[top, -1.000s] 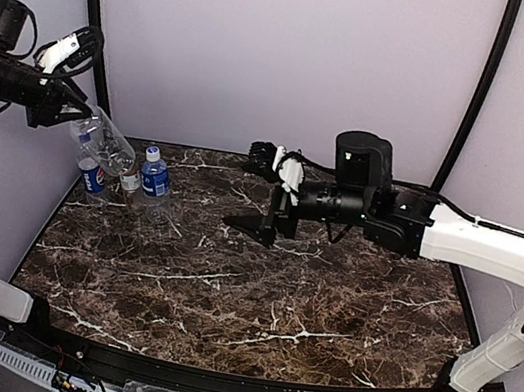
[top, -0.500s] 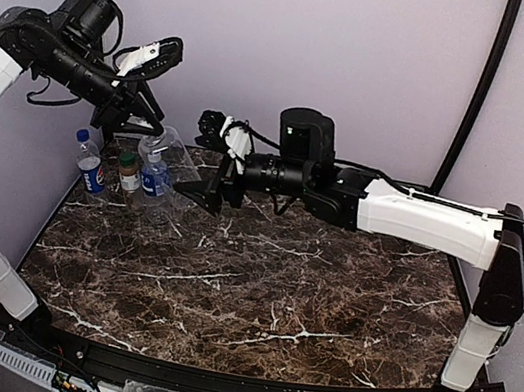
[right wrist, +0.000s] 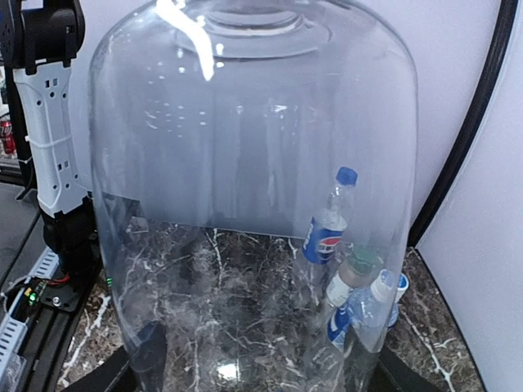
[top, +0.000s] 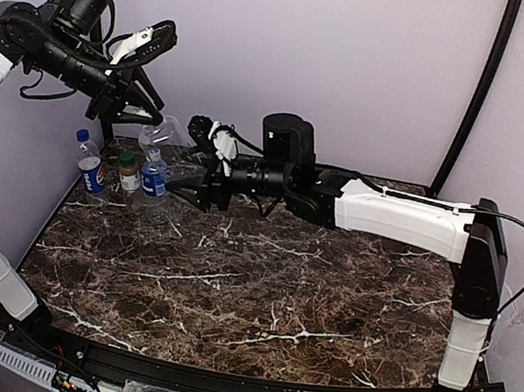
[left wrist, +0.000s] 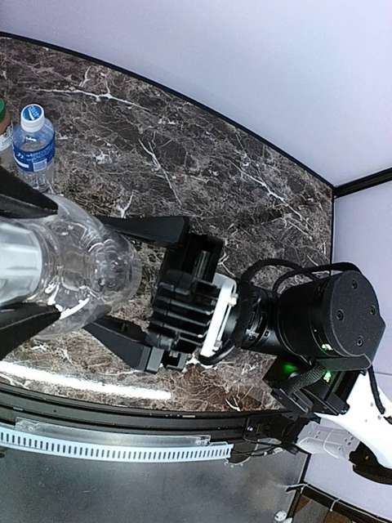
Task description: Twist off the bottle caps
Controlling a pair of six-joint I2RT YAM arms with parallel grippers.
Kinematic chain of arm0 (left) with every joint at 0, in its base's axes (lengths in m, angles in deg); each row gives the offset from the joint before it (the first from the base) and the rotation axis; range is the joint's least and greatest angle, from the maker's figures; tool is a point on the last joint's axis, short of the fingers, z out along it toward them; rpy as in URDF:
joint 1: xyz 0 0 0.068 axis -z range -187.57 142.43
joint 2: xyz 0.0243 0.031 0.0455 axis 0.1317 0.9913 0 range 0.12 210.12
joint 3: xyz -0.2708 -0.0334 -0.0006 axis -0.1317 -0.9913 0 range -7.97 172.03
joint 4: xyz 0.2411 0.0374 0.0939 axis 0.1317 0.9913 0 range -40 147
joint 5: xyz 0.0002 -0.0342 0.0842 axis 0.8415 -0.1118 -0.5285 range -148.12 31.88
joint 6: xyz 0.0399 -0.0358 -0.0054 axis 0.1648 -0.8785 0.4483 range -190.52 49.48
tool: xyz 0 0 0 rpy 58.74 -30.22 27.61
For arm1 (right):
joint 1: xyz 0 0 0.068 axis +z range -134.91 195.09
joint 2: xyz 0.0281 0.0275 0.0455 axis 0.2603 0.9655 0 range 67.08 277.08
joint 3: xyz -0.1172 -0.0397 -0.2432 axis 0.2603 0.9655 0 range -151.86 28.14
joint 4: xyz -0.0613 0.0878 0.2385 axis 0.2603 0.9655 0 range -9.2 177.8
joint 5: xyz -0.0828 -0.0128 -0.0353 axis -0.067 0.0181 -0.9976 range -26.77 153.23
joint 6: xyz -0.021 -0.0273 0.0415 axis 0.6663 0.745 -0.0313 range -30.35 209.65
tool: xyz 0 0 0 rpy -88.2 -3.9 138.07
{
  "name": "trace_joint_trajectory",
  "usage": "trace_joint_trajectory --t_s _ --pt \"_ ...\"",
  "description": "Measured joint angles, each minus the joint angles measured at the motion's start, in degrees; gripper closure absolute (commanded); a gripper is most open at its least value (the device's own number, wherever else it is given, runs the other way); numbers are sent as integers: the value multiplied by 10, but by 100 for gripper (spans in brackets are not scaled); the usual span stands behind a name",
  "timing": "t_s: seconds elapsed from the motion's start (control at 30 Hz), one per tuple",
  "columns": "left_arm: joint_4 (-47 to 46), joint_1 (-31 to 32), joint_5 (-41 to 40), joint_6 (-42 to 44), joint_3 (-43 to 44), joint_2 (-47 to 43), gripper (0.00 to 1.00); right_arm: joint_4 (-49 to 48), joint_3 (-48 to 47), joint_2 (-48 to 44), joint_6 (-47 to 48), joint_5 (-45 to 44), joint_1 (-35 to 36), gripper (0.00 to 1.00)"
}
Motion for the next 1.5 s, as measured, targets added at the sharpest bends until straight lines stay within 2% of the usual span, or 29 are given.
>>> trace_joint_trajectory --t_s 0.03,0.07,0.1,0.13,0.2,0.27,0.4,0.5,0.57,0.73,0.8,0.87,1.03,1.17,1.3,1.33,1.5 --pt "-1 0 0 -1 0 0 82 -5 1 0 -3 0 -1 37" --pt "-2 0 1 -3 0 -1 55 -14 6 -1 -6 0 -1 38" --pt "-2 0 0 -5 0 -1 41 -23 12 -2 -9 0 -1 39" --pt "-1 1 -2 -9 0 -1 22 -37 21 -3 -12 -3 -1 40" --pt "-2 3 -14 -23 0 -3 4 -60 45 -9 -21 -5 -1 41" --pt "-3 3 -35 -43 -3 -13 2 -77 63 -14 -33 -15 -1 42" --pt "-51 2 -67 -90 -31 -59 1 -135 103 -28 -88 -53 -1 46" --pt "-120 2 -68 -128 -101 -119 1 -199 132 -39 -143 -105 2 47" --pt "-170 2 -56 -155 -164 -160 3 -246 144 -42 -173 -146 4 48" --pt "-347 2 1 -236 -408 -265 5 -329 152 -41 -204 -235 27 48" --pt "-434 2 29 -279 -493 -285 5 -358 152 -40 -204 -263 45 48" --pt "-508 2 48 -312 -539 -287 5 -376 152 -38 -204 -274 57 48" --pt "-651 3 82 -386 -563 -259 5 -397 148 -28 -202 -273 76 48" --pt "-725 9 107 -423 -569 -245 8 -396 141 -15 -201 -269 76 48" --pt "-765 15 106 -438 -576 -238 21 -395 132 -11 -200 -263 76 47" --pt "-772 15 102 -440 -577 -238 28 -394 129 -10 -200 -261 76 48" --pt "-789 22 88 -441 -579 -238 41 -390 120 -10 -201 -258 74 43"
